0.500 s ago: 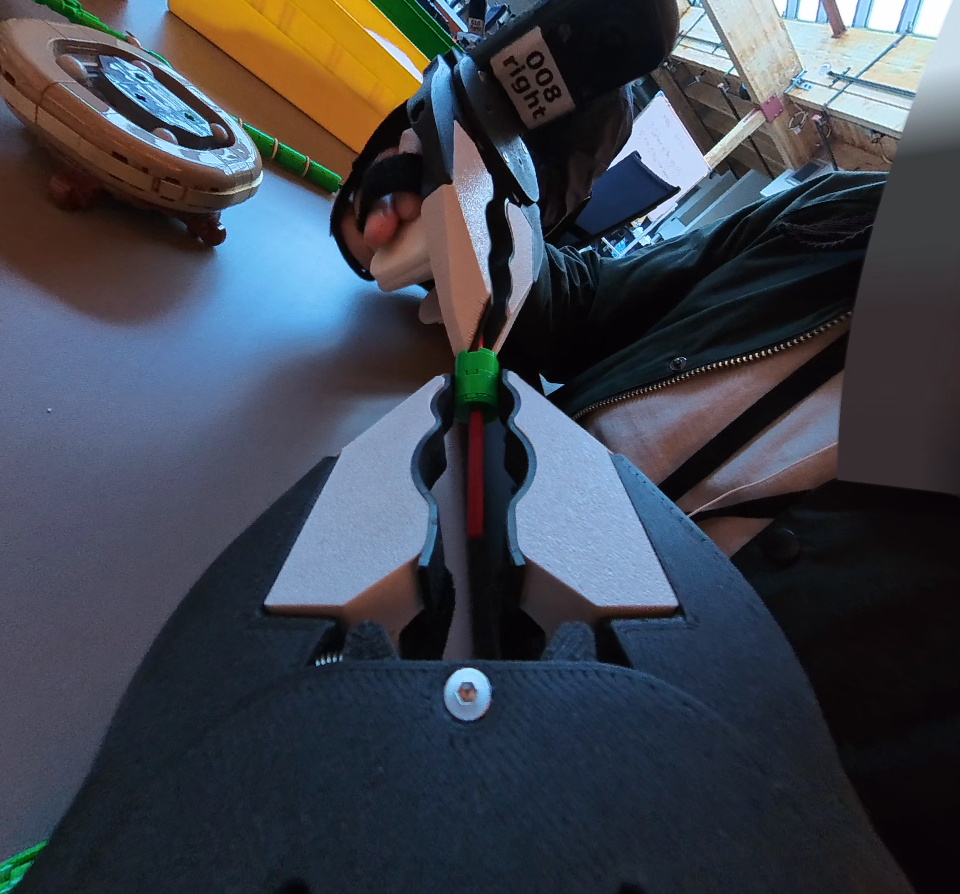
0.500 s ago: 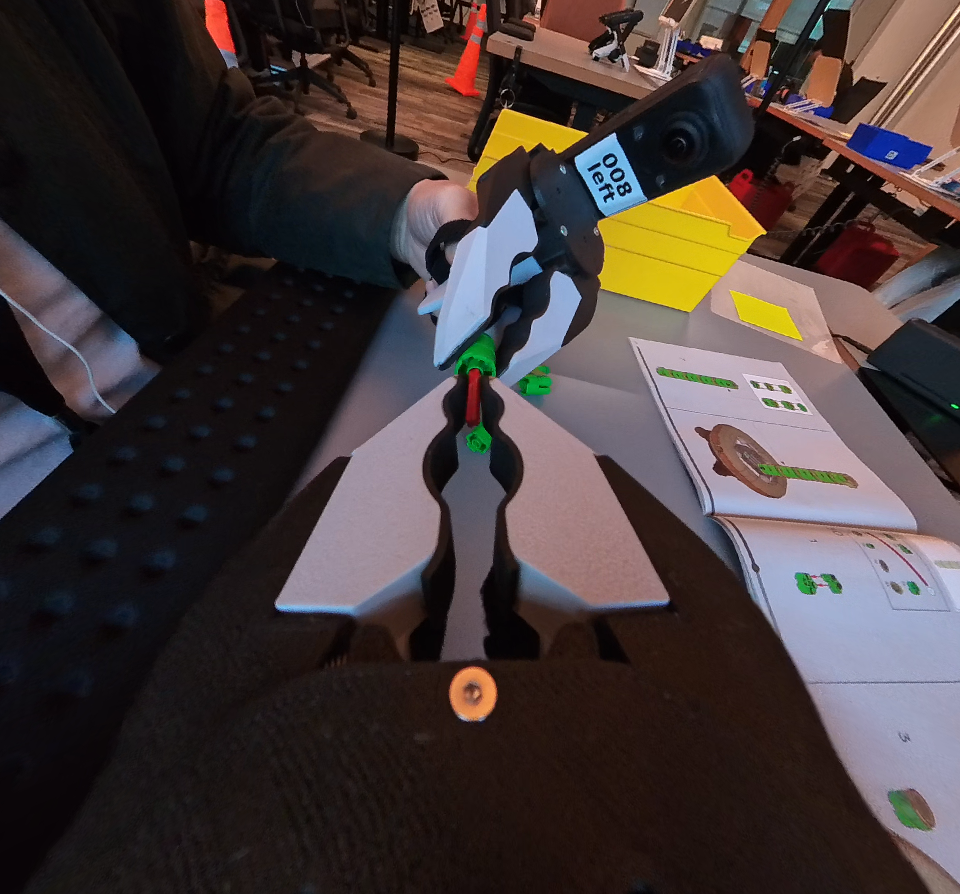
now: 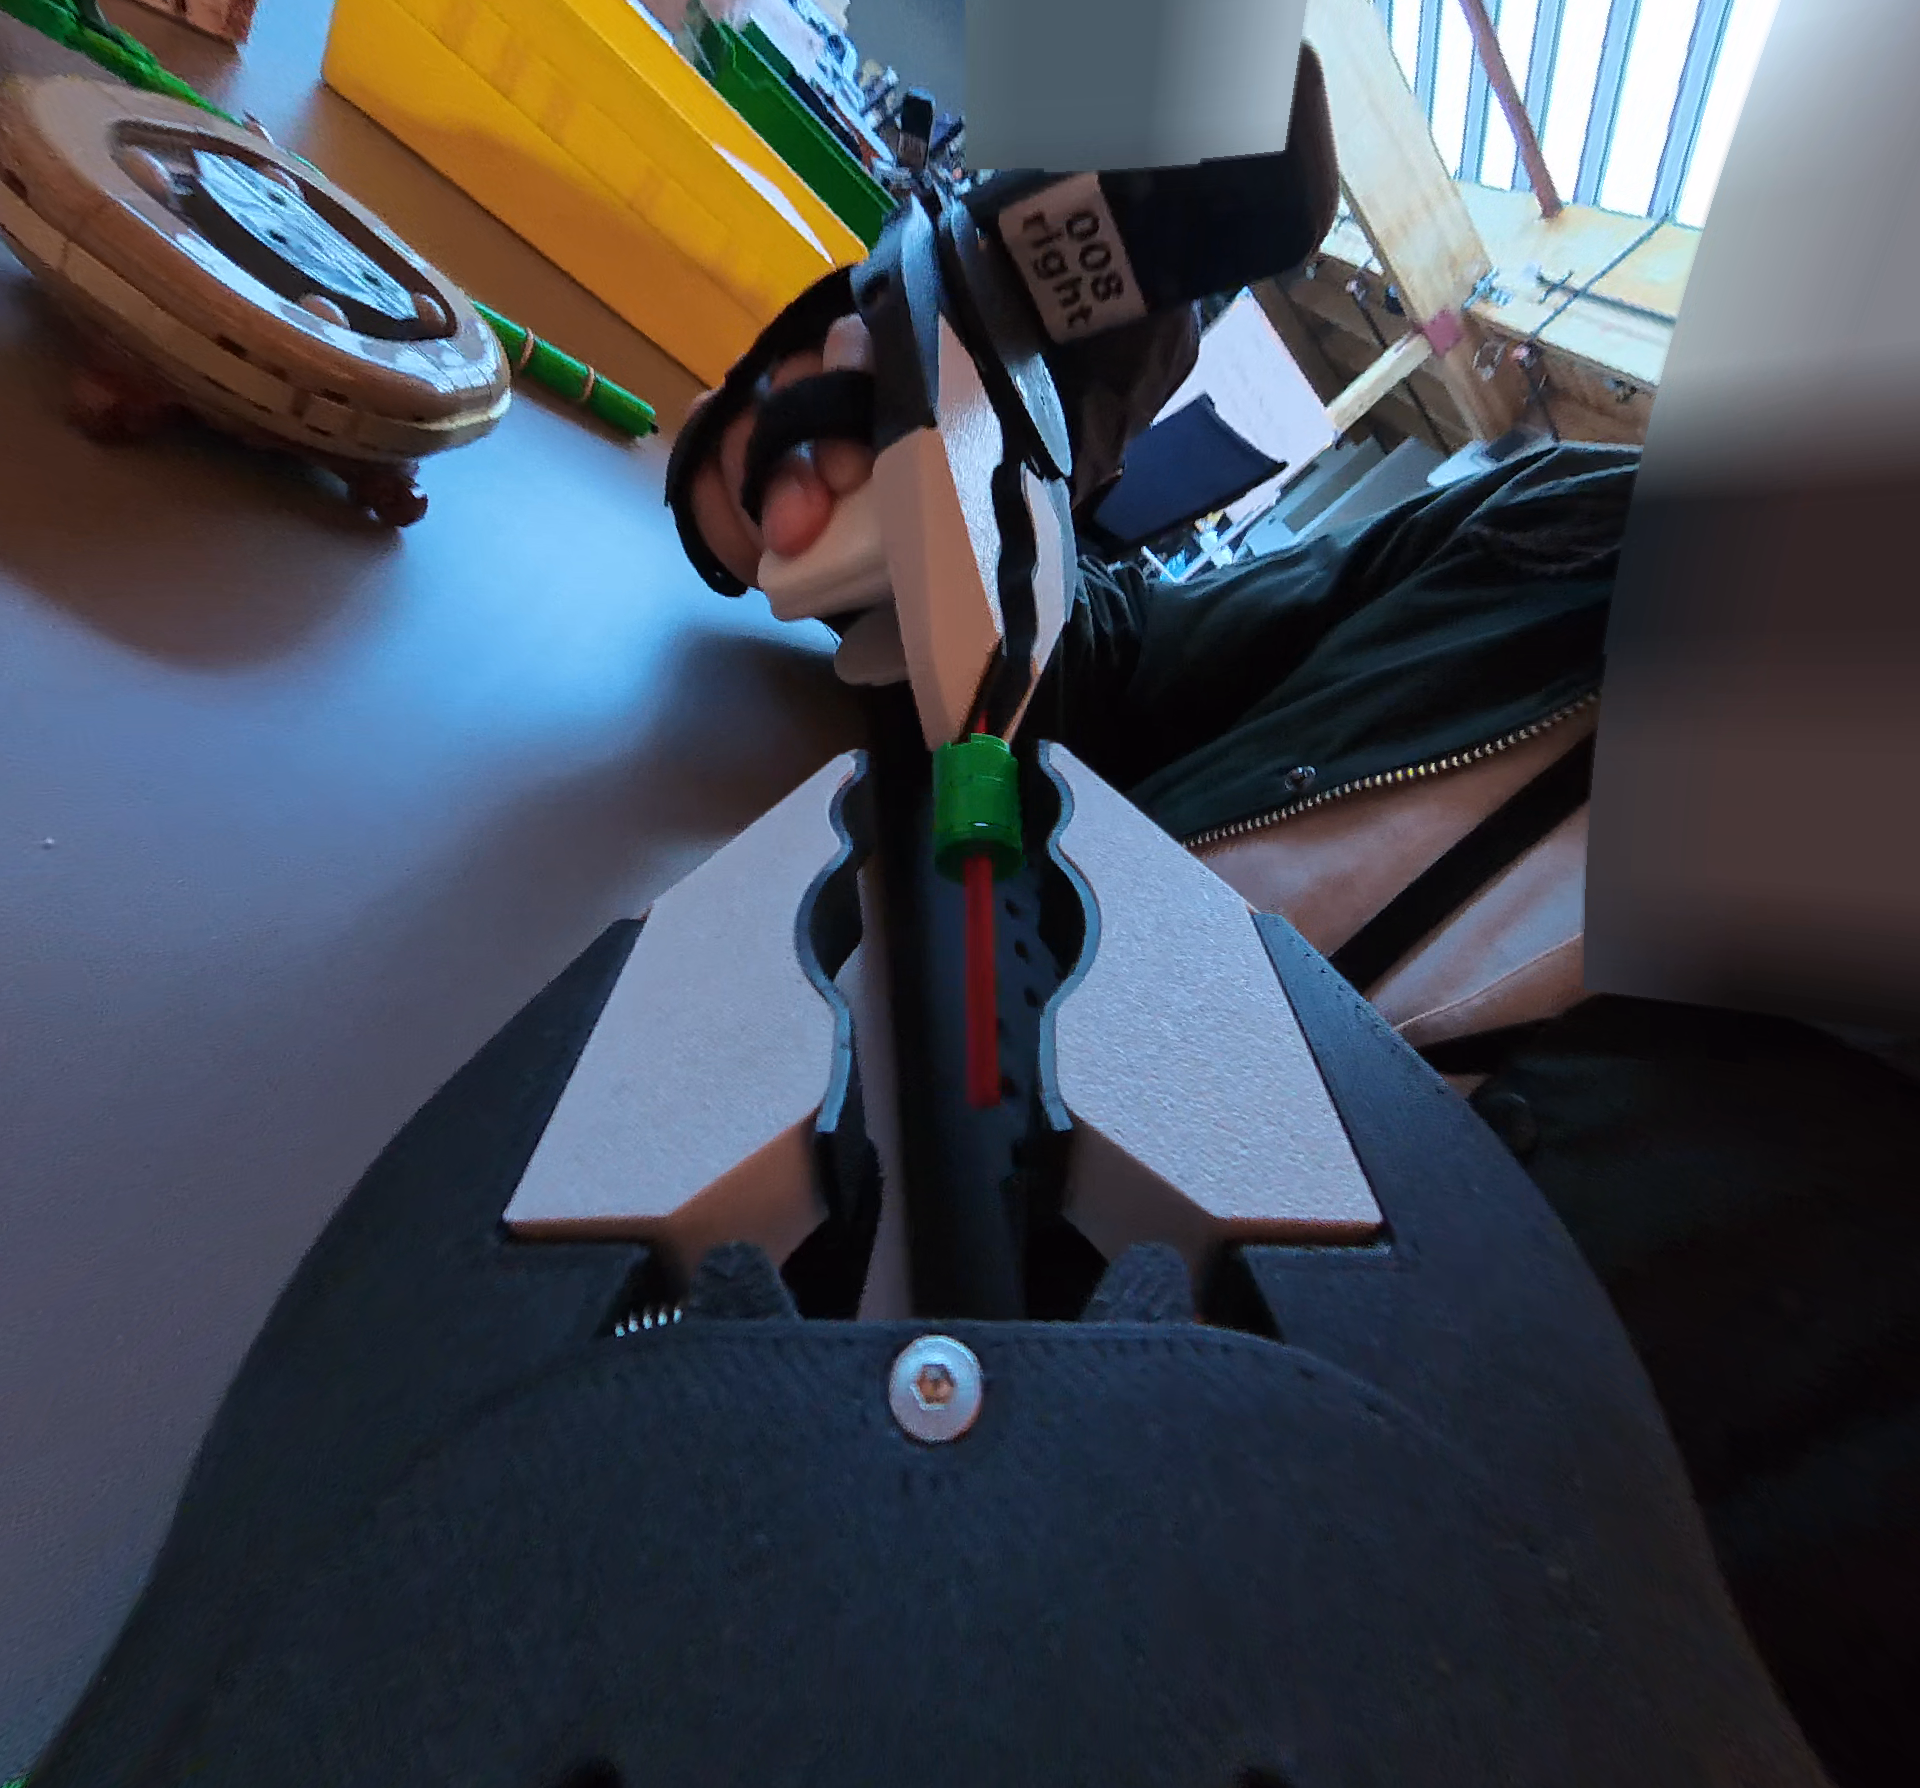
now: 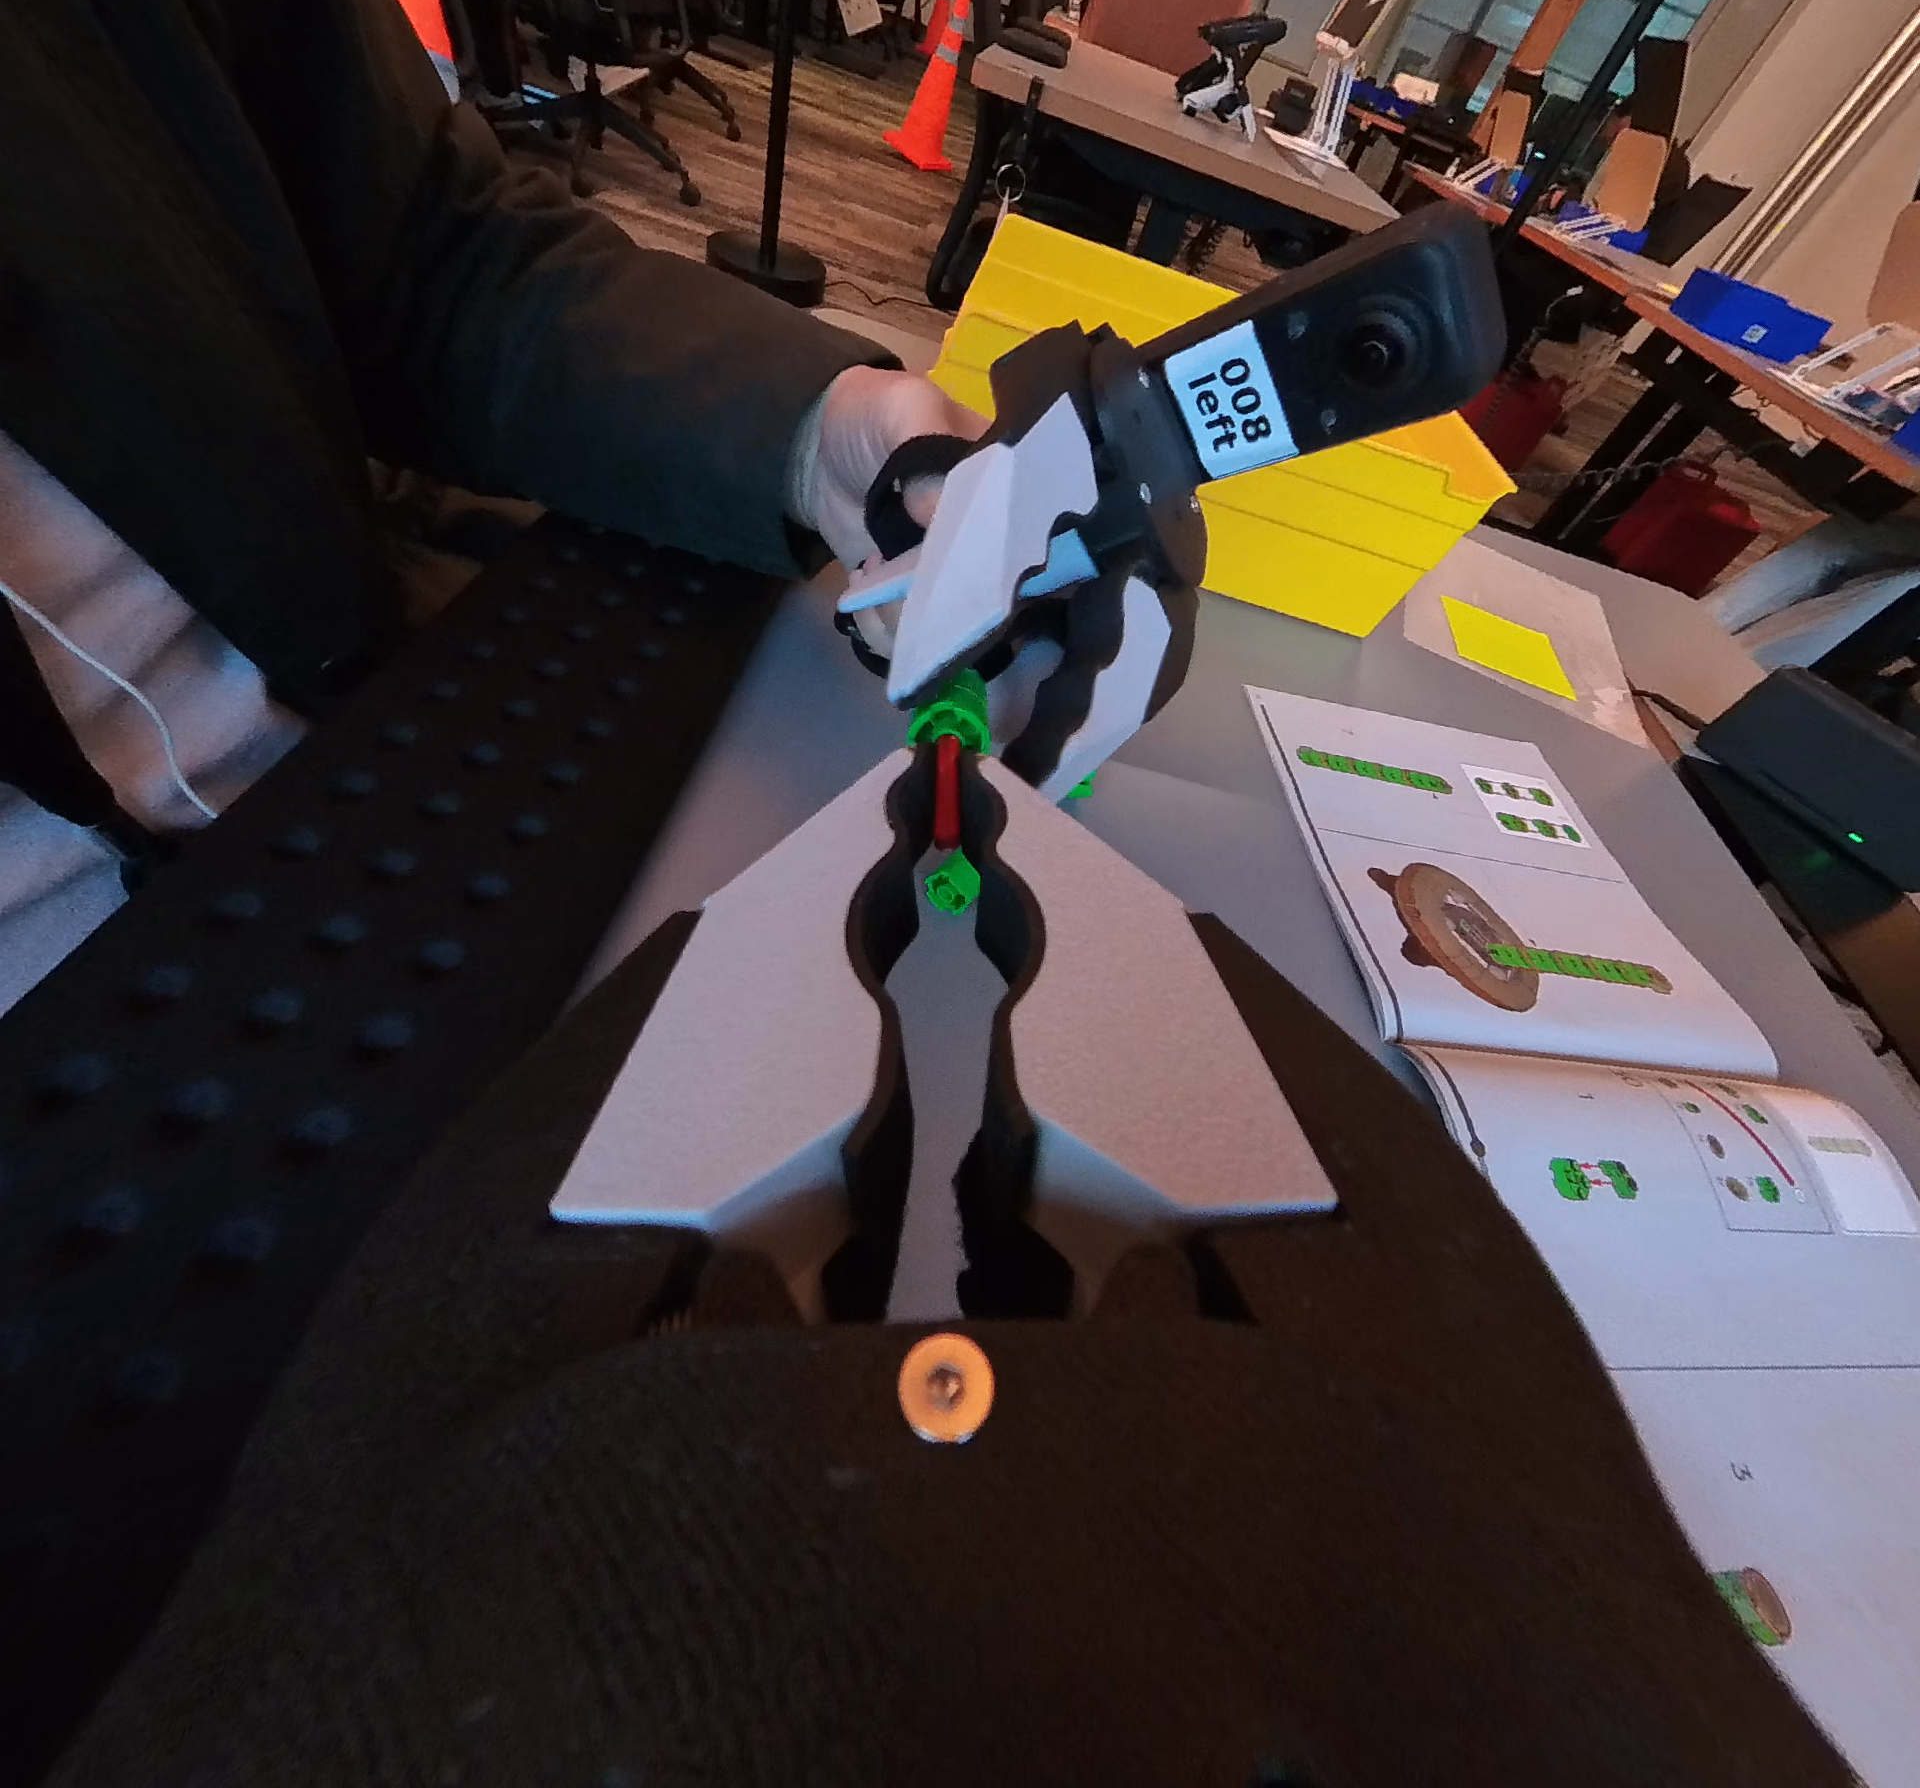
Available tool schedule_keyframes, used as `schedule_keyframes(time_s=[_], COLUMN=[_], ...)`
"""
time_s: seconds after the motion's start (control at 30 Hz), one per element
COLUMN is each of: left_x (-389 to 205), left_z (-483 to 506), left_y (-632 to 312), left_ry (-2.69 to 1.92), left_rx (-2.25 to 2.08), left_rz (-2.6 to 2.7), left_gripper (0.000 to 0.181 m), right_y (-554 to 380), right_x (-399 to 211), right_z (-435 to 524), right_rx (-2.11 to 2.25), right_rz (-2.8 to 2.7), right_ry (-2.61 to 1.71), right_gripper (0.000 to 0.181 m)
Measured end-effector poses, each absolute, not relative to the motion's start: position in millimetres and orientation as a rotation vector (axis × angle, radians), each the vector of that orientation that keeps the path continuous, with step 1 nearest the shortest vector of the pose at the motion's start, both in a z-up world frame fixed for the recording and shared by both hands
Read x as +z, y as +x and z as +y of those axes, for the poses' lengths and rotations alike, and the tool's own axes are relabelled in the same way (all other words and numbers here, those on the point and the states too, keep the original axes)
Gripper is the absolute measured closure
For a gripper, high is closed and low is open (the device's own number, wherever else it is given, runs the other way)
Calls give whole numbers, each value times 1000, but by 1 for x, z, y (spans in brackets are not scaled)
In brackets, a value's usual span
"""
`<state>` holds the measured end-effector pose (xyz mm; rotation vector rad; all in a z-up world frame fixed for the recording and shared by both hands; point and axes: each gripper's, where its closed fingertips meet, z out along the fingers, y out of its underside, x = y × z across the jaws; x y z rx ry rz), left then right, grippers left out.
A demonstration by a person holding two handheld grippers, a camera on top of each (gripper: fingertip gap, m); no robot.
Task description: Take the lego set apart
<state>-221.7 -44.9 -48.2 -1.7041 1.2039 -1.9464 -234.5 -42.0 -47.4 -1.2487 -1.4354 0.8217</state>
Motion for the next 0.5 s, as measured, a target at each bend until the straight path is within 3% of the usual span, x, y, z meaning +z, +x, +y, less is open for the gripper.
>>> schedule_keyframes(time_s=[0.1,0.5], left_x=[-53,-53], left_z=[-51,-55], left_y=[-220,-222], left_ry=[-1718,-1747], left_rx=[-1939,-1992], left_rz=[1254,1265], left_gripper=[167,167], right_y=[-235,-238], right_x=[-50,-50], right_z=[-41,-45], right_rx=[791,826], right_rz=[-1449,-1452], right_ry=[-1243,-1272], right_gripper=[179,179])
